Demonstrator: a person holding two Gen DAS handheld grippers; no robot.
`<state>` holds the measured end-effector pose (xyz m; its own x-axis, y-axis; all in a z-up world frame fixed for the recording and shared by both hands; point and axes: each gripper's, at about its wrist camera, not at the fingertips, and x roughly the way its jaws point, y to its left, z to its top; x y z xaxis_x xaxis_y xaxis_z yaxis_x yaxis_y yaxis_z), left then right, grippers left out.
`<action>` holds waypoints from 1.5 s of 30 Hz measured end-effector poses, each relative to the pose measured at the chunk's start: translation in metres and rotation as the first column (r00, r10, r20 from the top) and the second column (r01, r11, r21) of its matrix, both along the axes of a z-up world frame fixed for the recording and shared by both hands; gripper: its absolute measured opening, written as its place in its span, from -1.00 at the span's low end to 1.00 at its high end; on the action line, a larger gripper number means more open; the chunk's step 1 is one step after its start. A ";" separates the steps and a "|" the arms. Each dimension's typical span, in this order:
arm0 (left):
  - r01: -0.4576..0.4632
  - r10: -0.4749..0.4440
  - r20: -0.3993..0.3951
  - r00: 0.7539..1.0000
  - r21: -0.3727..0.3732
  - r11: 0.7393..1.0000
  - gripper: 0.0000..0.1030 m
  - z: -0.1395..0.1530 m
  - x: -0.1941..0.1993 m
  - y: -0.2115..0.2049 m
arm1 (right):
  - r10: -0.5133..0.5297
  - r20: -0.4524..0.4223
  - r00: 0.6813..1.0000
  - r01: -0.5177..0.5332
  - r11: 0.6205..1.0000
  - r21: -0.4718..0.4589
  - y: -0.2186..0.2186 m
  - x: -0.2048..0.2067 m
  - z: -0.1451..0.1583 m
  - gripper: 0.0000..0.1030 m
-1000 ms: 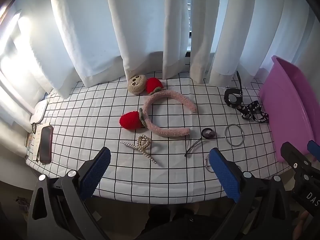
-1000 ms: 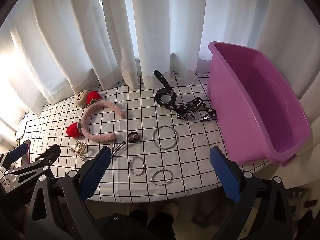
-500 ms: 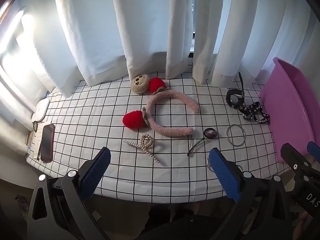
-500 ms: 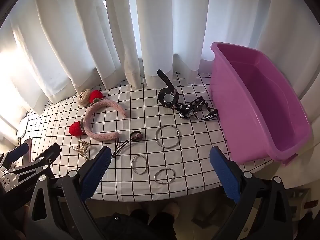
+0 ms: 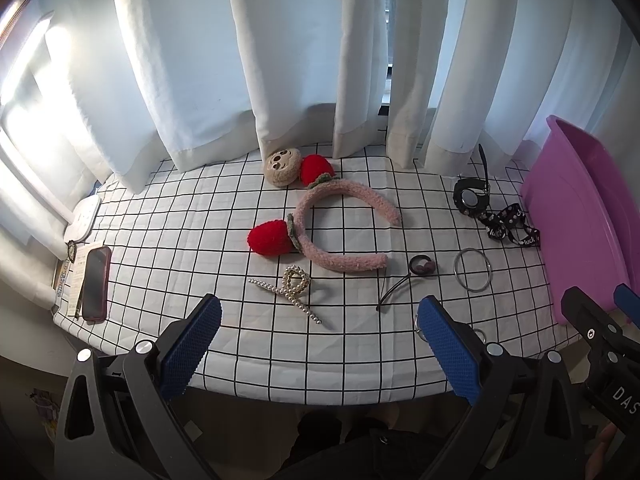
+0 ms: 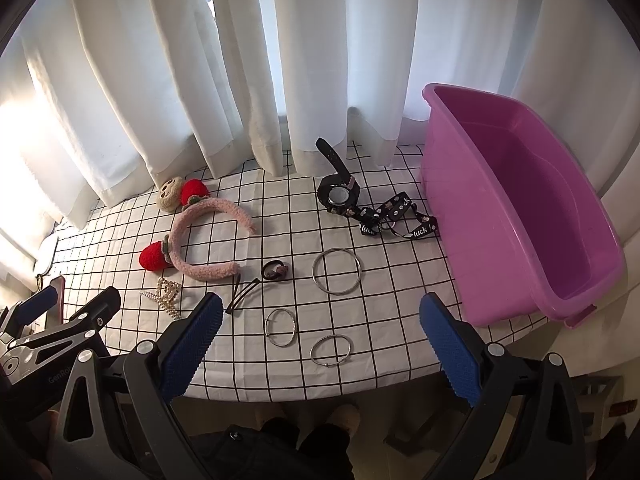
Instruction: Organize jewelry
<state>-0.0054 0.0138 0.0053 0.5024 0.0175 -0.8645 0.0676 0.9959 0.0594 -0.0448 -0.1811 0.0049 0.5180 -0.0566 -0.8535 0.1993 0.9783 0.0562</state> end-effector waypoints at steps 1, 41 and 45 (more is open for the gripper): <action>-0.001 0.001 0.000 1.000 0.000 1.000 0.88 0.000 0.000 0.000 | 0.001 -0.001 1.000 -0.001 1.000 0.001 0.000 0.000 0.000 0.83; -0.031 0.027 -0.077 0.997 -0.062 0.998 0.88 -0.050 0.004 0.036 | 0.053 0.038 0.998 -0.056 0.995 0.079 0.002 -0.014 -0.043 0.83; -0.052 0.043 -0.094 0.995 -0.088 0.995 0.88 -0.085 0.006 0.057 | 0.066 0.033 0.997 -0.069 0.993 0.091 -0.002 -0.021 -0.073 0.83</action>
<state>0.0008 0.0705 -0.0795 0.4214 -0.0406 -0.9060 0.0211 0.9992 -0.0349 -0.0653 -0.1829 -0.0686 0.5432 0.0576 -0.8376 0.1297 0.9799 0.1515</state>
